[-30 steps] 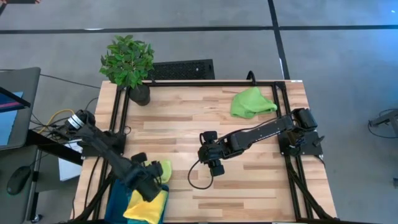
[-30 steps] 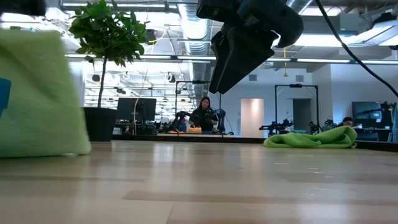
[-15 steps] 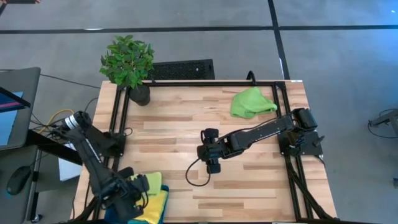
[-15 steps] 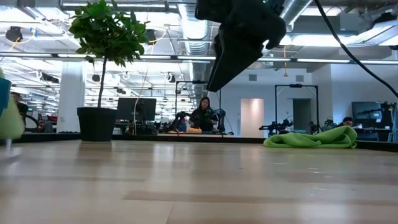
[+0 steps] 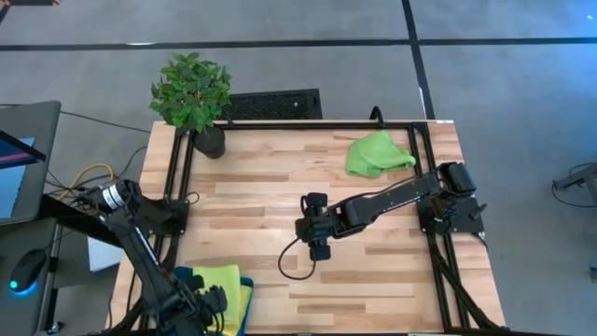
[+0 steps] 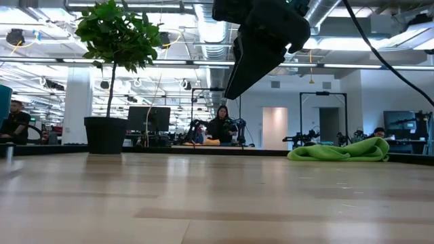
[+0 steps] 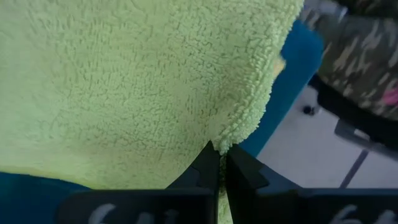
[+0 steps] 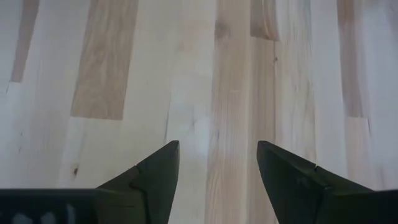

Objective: Fold microfiber towels
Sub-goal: Put the light green microfiber towel into the bin

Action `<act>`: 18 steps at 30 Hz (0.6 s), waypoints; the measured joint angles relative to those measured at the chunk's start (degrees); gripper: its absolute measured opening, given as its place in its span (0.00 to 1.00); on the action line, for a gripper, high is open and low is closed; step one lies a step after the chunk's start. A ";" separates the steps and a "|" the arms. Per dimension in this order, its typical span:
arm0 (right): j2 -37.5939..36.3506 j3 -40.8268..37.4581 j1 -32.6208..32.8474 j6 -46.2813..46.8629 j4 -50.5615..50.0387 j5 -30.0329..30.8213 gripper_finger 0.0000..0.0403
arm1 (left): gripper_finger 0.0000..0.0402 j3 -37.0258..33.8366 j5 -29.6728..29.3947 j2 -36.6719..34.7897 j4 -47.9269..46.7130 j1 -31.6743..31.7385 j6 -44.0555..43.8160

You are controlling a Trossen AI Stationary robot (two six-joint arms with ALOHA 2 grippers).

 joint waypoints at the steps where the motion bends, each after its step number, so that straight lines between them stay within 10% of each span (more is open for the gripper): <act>1: 0.00 -0.02 0.19 -0.81 0.26 -0.13 0.59 | 0.00 0.00 1.09 0.81 0.34 -0.02 0.11; 18: 0.00 0.00 3.11 -11.65 8.79 -25.12 0.59 | 0.00 -0.11 5.01 4.06 2.08 0.28 2.81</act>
